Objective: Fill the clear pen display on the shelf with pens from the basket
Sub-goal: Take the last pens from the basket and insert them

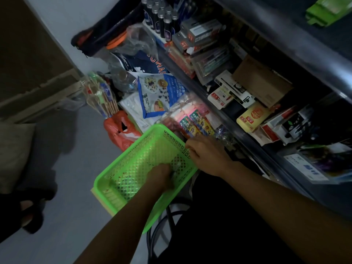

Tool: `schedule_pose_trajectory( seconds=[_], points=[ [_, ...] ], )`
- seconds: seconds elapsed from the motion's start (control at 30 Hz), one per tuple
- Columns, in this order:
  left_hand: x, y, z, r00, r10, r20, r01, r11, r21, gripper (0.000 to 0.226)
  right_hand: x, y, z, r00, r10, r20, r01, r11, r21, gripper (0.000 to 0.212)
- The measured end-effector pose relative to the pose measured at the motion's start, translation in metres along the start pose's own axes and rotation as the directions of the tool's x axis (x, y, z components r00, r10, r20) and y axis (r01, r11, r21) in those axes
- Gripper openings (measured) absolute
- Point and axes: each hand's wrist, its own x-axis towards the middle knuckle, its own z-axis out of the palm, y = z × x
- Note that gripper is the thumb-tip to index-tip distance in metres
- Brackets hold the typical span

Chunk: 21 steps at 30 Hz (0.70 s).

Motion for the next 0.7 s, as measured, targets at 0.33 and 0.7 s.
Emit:
schedule_pose_trajectory(
  seconds=[0.33, 0.7],
  points=[
    [0.005, 0.008, 0.001, 1.0, -0.01, 0.01, 0.009, 0.998, 0.066, 0.033, -0.001, 0.007, 0.0, 1.0, 0.015, 0.023, -0.015, 1.0, 0.002, 0.012],
    [0.001, 0.013, -0.051, 0.994, 0.107, 0.036, -0.099, 0.979, -0.179, 0.03, -0.009, 0.023, -0.031, 0.999, 0.04, -0.009, -0.04, 0.997, -0.061, 0.01]
  ],
)
